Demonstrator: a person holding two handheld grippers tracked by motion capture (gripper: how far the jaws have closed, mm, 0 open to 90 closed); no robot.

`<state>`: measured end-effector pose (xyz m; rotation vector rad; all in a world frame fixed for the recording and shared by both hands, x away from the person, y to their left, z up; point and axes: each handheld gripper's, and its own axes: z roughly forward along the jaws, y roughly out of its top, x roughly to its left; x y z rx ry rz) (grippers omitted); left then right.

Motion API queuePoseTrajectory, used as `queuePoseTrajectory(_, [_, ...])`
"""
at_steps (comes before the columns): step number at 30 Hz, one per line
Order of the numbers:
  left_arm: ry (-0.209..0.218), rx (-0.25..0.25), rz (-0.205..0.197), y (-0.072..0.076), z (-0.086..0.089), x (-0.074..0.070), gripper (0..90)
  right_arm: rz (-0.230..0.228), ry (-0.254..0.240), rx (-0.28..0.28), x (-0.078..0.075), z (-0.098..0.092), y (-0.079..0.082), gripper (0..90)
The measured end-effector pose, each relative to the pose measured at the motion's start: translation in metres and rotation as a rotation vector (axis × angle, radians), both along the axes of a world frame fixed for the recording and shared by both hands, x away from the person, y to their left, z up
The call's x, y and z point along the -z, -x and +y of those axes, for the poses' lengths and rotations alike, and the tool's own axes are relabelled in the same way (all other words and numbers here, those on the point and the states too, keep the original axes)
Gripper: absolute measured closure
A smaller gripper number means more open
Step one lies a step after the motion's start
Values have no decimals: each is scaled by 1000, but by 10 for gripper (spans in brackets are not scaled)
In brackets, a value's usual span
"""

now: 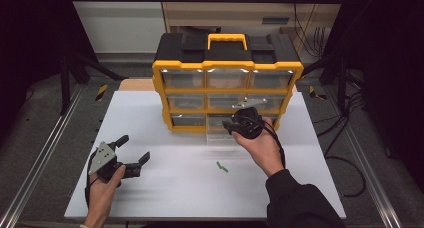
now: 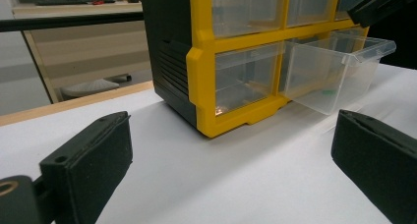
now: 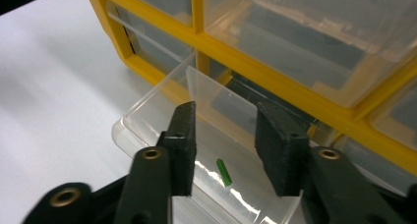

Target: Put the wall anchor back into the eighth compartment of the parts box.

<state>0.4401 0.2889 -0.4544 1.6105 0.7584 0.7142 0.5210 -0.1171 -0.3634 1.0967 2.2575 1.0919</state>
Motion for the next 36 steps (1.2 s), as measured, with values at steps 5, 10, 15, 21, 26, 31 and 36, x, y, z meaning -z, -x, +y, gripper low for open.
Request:
queuePoseTrajectory(5, [0,0,-1,0,0,0,15,-68,7,2,-8,0,14,400])
queuePoseTrajectory(10, [-4,1,-1,1,-1,0,15,-108,24,-13,-10,0,27,272])
queuePoseTrajectory(15, [-4,0,-1,1,0,0,15,-120,24,-3,-12,-3,38,207])
queuePoseTrajectory(21, [-3,0,-2,1,0,0,15,-118,20,9,-13,-7,46,164])
queuePoseTrajectory(26, [3,-3,-3,1,0,0,14,-116,29,8,-13,-10,52,145])
queuePoseTrajectory(31, [3,0,-6,1,0,0,13,-104,43,15,-10,-13,59,137])
queuePoseTrajectory(36, [5,-2,-7,1,0,-1,13,-95,58,7,-5,-17,66,128])
